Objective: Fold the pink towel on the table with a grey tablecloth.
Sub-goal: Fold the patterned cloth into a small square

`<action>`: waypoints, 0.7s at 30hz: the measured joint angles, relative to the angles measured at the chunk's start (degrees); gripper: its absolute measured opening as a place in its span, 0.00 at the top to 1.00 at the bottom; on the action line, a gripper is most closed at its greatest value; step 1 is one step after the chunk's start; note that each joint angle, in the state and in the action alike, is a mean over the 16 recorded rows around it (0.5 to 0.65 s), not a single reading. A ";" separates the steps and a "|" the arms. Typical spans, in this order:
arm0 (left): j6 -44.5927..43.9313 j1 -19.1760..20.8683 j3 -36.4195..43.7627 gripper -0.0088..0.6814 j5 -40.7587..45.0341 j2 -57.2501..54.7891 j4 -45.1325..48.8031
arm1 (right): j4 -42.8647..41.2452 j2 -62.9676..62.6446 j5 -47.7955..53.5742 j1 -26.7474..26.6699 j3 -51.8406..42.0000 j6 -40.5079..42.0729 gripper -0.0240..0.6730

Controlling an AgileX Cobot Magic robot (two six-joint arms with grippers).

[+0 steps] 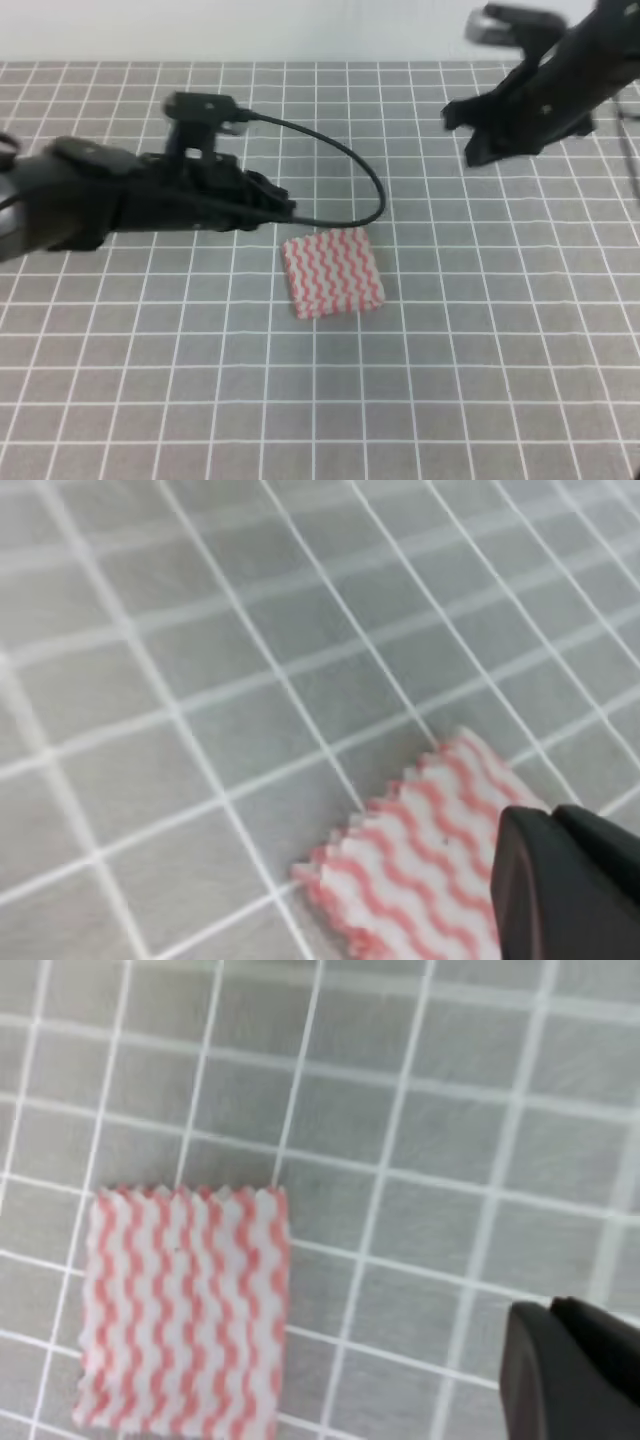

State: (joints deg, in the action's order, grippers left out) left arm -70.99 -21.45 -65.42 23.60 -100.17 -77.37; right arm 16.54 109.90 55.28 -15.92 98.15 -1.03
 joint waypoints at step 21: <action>-30.72 0.40 33.88 0.99 -9.94 47.85 -23.50 | -2.00 -50.63 -24.57 0.66 -45.66 0.72 0.99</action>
State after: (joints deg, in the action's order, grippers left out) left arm -101.71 -21.05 -31.54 13.66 -52.32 -100.88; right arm 14.54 59.27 30.71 -15.26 52.49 -0.31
